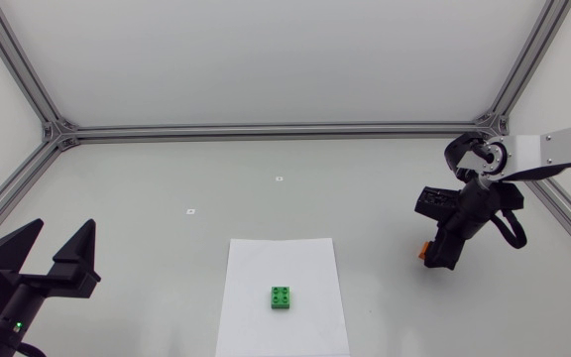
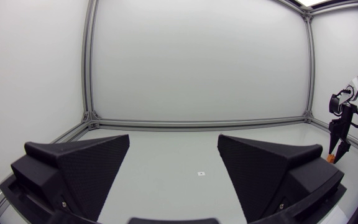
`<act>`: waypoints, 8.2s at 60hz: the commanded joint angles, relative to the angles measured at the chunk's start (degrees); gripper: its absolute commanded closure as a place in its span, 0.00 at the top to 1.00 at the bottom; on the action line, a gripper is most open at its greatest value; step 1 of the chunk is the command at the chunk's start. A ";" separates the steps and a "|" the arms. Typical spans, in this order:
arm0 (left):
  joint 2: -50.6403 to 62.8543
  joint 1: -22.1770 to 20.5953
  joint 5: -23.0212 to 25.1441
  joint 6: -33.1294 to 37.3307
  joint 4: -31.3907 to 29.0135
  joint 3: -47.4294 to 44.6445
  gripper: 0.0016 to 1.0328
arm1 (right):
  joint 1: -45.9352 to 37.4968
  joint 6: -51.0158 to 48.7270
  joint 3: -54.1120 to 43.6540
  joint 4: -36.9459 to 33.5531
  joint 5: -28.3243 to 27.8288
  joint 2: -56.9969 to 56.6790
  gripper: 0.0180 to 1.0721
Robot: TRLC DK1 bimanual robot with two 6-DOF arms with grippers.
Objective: Pick up the orange 2x2 brick with the right arm and stack it on top of the green 2x2 brick in the center
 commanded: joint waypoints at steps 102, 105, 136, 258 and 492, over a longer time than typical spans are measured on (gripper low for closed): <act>-0.45 0.14 0.25 0.73 -0.84 -2.35 0.96 | 1.27 -2.40 1.63 -1.09 -1.09 1.89 0.59; -0.45 0.14 0.25 0.73 -0.84 -2.35 0.96 | 1.36 -2.31 1.63 -1.18 -1.09 1.97 0.59; -0.45 0.14 0.25 0.73 -0.76 -2.35 0.96 | 0.83 -2.14 2.24 -1.36 -1.00 2.68 0.56; -0.45 0.14 0.25 0.73 -0.84 -2.35 0.96 | 19.20 4.37 4.09 -15.60 -6.45 -17.54 0.05; -0.45 0.14 0.25 0.73 -0.84 -2.35 0.96 | 57.69 19.13 15.95 -7.69 3.83 9.44 0.05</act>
